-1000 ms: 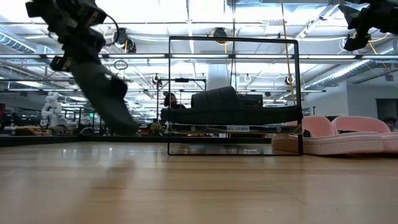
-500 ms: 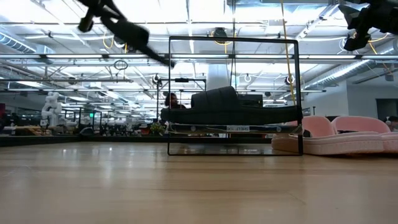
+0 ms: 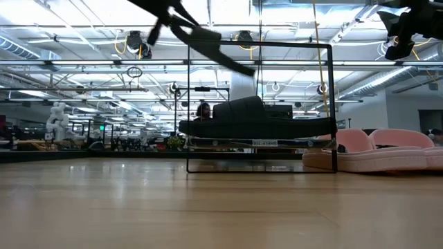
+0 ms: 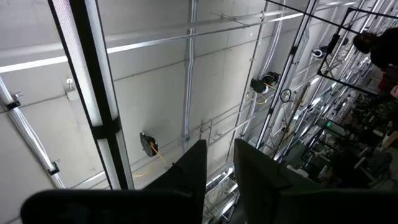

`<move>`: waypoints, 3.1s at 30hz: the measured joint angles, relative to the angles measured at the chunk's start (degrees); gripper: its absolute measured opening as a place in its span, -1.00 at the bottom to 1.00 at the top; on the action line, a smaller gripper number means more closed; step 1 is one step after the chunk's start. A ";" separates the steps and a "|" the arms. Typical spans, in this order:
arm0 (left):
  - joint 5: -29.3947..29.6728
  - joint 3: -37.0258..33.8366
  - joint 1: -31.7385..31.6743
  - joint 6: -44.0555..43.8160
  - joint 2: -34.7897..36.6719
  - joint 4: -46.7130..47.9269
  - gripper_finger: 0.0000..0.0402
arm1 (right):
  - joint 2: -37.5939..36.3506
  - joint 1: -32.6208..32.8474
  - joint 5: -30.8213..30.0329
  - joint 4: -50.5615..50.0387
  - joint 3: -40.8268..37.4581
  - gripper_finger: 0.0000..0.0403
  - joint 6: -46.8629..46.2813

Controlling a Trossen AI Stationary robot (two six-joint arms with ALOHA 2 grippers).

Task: Pick and place slides into the shelf
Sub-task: Put the black slide on the shelf

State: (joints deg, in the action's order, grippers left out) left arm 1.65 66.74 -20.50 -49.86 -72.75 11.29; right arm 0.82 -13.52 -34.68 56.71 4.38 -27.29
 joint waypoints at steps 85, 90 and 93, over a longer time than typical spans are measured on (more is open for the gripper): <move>-2.61 -21.64 11.13 -12.44 -16.94 -27.12 -0.95 | 0.00 0.00 -1.30 1.73 0.00 -0.64 0.52; -3.87 -21.64 11.13 -13.28 -16.94 -24.28 -0.84 | 0.00 0.02 -1.28 1.73 0.00 -0.64 -0.02; -4.75 -21.64 11.13 -13.59 -16.94 -23.07 -0.76 | 0.00 0.01 -1.28 1.73 0.00 -0.64 -0.04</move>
State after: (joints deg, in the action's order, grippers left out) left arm -3.10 45.10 -9.37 -63.45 -89.69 -11.77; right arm 0.82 -13.51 -35.97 58.43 4.38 -27.33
